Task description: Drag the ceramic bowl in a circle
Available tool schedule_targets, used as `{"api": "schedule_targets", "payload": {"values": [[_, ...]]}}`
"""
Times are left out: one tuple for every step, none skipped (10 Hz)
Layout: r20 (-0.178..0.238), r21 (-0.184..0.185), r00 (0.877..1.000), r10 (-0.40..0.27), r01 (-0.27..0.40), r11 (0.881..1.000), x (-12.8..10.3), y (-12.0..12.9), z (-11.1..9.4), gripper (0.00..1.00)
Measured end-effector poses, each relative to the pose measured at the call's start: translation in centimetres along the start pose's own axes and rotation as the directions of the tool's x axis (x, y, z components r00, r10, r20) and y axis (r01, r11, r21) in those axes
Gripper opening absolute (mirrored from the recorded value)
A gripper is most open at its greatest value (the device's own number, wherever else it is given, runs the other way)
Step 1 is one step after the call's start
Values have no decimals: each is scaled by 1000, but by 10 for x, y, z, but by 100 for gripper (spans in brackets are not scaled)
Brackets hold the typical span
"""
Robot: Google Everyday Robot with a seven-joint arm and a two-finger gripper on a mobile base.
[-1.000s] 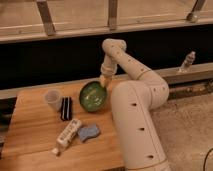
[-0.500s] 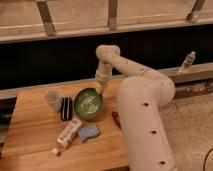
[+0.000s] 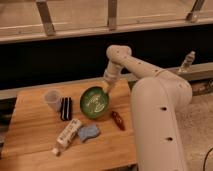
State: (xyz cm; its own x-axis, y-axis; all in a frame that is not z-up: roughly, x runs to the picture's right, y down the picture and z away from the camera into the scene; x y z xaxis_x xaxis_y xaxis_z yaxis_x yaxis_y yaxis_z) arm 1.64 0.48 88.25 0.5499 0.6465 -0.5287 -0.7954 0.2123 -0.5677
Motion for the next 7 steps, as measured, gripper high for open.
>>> {"api": "schedule_targets", "payload": {"values": [[6,5,1000,-7,7,1000,-11,-3,-7,52],[1,11,1000,-21,21,1000,-28,0,-8,65],[-6,12,1000,-29,29,999,-37,6,-7,72],[-20,14,999,-44,44,999,-51,15,-2,79],[-33,14,998,-51,52,999,-58,19,2,80],[-36,12,998,-51,51,999,-61,20,4,80],[-36,9,998,-48,49,999,-61,19,4,80]]}}
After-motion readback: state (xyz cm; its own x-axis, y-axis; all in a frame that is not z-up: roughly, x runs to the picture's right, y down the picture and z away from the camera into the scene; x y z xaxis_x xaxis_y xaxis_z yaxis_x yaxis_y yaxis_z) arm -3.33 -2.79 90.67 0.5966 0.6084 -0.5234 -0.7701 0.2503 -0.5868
